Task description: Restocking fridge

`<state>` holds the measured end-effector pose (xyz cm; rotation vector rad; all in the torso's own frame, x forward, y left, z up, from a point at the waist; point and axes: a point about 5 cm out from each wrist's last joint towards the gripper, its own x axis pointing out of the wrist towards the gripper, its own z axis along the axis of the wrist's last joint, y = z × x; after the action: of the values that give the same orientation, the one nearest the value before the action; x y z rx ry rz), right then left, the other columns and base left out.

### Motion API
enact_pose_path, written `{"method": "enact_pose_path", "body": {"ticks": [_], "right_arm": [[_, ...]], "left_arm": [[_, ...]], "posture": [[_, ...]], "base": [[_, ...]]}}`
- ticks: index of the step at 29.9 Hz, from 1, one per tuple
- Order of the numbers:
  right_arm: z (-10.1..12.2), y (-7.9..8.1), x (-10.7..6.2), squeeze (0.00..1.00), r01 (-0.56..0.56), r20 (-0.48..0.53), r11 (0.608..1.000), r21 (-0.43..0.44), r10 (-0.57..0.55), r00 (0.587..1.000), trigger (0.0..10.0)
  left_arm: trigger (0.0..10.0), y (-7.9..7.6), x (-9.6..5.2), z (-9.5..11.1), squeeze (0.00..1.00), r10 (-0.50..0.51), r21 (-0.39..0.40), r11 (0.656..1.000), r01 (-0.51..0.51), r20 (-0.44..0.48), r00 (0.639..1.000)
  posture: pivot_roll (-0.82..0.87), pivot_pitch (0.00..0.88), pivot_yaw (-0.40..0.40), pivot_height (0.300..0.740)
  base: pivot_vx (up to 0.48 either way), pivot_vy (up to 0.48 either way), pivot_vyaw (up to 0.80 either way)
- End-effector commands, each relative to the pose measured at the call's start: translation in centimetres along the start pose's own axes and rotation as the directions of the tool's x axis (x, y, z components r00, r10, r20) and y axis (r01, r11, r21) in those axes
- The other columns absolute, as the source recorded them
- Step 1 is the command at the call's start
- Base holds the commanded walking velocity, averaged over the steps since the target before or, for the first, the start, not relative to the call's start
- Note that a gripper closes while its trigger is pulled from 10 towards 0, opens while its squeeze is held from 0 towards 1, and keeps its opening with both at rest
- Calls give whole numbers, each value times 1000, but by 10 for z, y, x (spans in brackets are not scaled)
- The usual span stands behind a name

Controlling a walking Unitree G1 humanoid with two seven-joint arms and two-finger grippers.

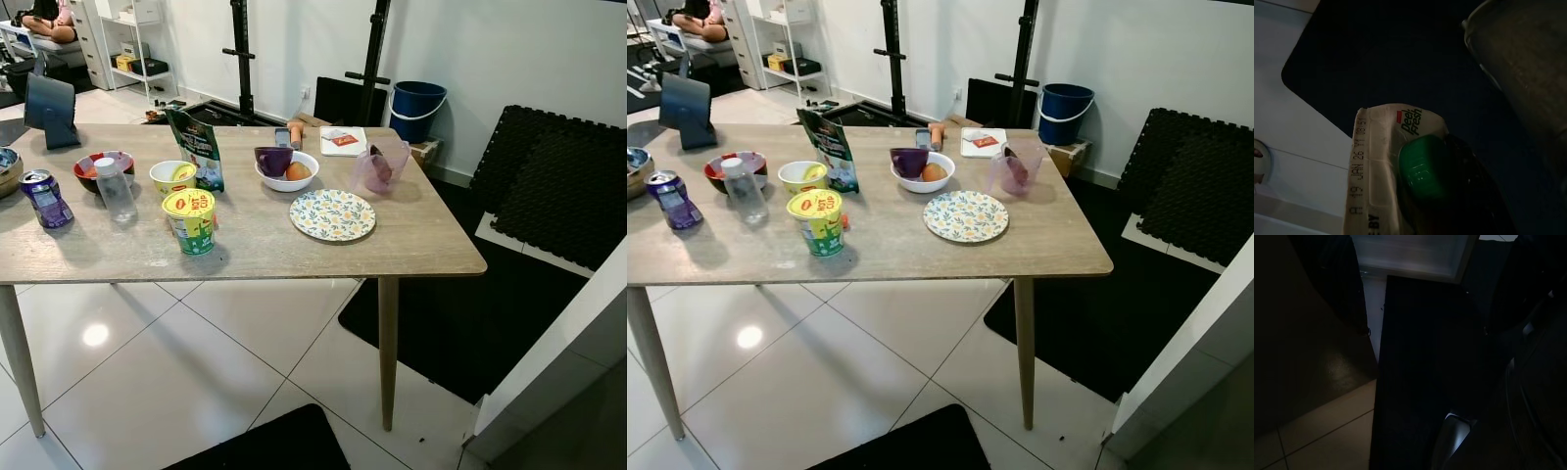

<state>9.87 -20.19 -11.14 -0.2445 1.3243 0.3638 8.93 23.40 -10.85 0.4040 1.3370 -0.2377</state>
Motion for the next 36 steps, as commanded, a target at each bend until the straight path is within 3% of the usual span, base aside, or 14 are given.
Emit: {"method": "enact_pose_path", "body": {"ticks": [1, 26, 36], "right_arm": [[8, 5, 2, 0, -22, 32, 1000, -2, 22, 999, 10000], [9, 5, 2, 0, -26, 33, 1000, -1, 26, 999, 10000], [9, 5, 2, 0, -26, 30, 1000, 0, 26, 999, 10000]], "left_arm": [[10000, -4, 0, -4, 0, -11, 7, 1000, 11, -17, 1000], [10000, -3, 0, 0, 0, -14, 17, 1000, 14, -7, 1000], [10000, -4, 1, 1, 0, -15, 10, 1000, 15, 1, 1000]], "posture": [[-24, 0, 1, 740], [-23, 0, 0, 740], [-23, 0, -1, 740]], "base": [[0, 300, 0], [0, 347, 0], [0, 0, 0]]}}
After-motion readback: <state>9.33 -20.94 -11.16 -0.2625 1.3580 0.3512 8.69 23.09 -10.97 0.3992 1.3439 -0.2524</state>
